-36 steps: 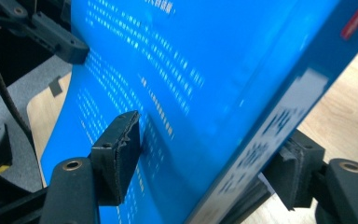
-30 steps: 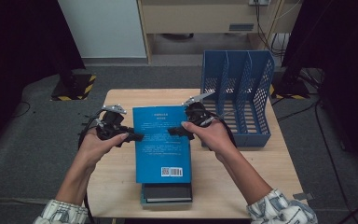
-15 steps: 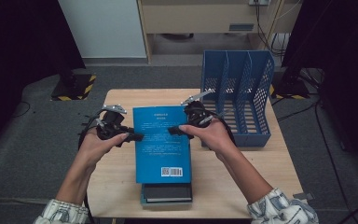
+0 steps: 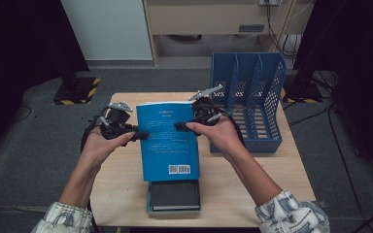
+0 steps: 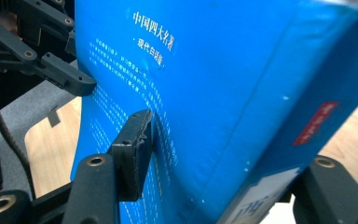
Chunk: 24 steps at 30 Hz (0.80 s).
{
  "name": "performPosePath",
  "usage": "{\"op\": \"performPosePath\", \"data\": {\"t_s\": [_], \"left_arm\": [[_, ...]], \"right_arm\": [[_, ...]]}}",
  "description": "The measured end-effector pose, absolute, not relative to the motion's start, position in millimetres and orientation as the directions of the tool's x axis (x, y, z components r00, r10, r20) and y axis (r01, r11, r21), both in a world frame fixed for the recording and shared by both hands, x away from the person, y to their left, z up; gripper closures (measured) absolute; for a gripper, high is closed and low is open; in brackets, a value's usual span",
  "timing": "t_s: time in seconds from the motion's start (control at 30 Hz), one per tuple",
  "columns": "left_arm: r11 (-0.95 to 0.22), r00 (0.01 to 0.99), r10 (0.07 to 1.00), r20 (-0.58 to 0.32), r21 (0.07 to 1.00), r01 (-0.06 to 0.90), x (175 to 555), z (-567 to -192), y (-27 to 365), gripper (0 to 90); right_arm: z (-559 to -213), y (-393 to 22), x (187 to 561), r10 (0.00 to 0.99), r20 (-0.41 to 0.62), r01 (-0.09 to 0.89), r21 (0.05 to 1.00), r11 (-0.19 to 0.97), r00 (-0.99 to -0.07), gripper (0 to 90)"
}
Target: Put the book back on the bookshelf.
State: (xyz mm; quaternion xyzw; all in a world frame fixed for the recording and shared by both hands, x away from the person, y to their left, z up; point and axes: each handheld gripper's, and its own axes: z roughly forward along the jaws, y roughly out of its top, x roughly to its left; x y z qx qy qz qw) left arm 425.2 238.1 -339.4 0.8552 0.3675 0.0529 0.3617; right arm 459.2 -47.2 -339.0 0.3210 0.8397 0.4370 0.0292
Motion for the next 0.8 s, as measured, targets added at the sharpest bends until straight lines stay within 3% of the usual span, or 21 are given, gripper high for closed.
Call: {"op": "performPosePath", "data": {"t_s": [0.3,0.5,0.8], "left_arm": [[-0.446,0.717,0.67,-0.194,0.666,0.597,444,-335,241,62.6],[-0.474,0.719,0.68,-0.14,0.664,0.578,453,-320,237,63.1],[-0.453,0.726,0.674,-0.134,0.701,0.55,433,-319,239,62.3]], "right_arm": [[-331,-44,472,0.588,0.202,0.488,0.785,0.381,-0.783,49.1],[-322,-43,478,0.598,0.17,0.46,0.806,0.372,-0.783,51.4],[-316,-48,455,0.559,0.116,0.393,0.826,0.405,-0.821,53.5]]}}
